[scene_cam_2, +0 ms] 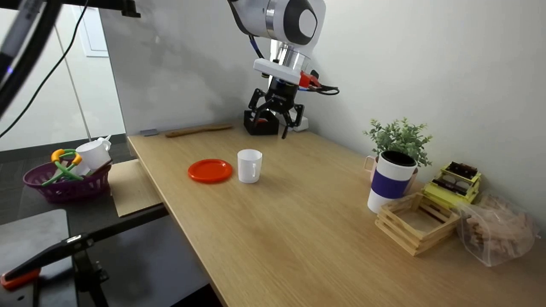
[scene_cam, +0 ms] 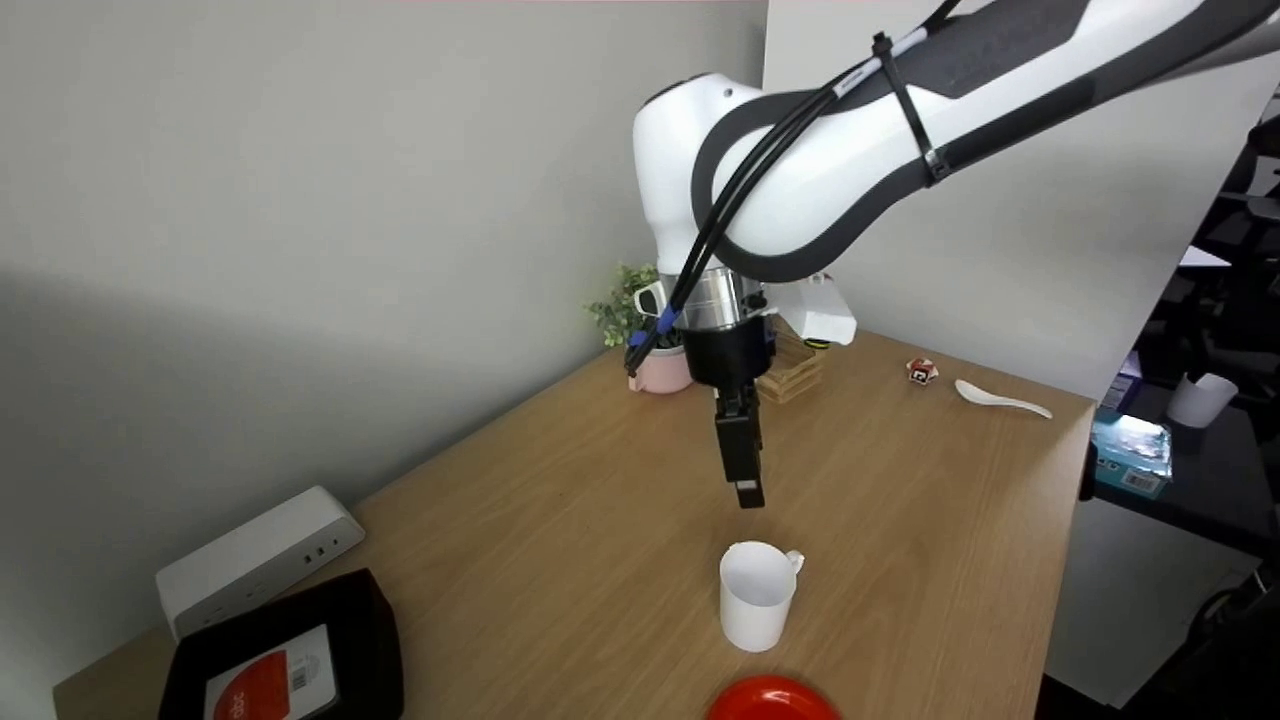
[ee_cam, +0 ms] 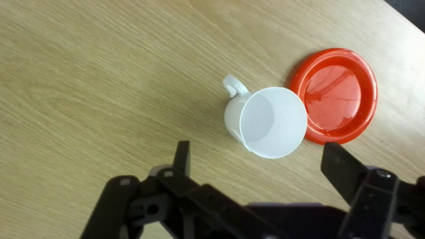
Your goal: Put the mug onto the side plate.
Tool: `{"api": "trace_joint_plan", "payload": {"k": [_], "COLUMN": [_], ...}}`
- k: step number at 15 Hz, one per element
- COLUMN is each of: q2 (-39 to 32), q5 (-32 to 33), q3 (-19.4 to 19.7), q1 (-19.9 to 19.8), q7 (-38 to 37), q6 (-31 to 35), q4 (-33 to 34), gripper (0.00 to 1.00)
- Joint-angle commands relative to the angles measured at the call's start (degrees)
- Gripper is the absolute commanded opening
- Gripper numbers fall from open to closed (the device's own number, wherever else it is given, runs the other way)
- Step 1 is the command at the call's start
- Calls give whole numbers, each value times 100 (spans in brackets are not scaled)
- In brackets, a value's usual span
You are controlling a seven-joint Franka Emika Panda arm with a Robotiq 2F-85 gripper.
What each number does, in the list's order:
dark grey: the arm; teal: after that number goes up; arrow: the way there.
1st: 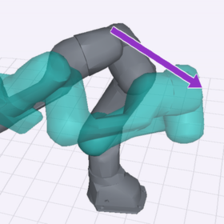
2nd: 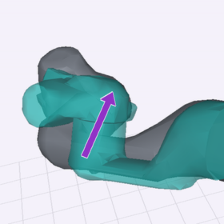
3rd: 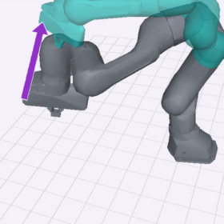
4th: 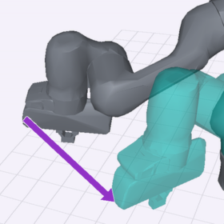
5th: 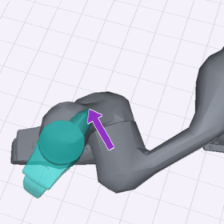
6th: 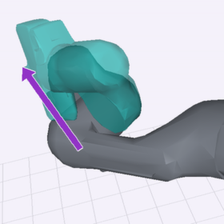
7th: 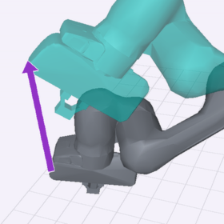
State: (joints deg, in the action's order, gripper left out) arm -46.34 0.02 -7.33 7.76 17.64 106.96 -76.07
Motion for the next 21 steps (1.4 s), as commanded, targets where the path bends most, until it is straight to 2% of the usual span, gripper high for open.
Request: {"api": "trace_joint_plan", "payload": {"k": [1, 4, 11, 12, 21], "q2": [-292, -552, -1387, -1162, -1529], "q5": [-80, -75, -72, 9, 14], "q3": [-100, -119, -187, -127, -122], "q1": [-122, -127, -125, -65, -34], "q7": [86, 171, 447, 312, 291], "q6": [-32, -89, -546, -293, -563], "q4": [182, 330, 1303, 888, 1394], "gripper": [100, 100, 100, 100, 100]}}
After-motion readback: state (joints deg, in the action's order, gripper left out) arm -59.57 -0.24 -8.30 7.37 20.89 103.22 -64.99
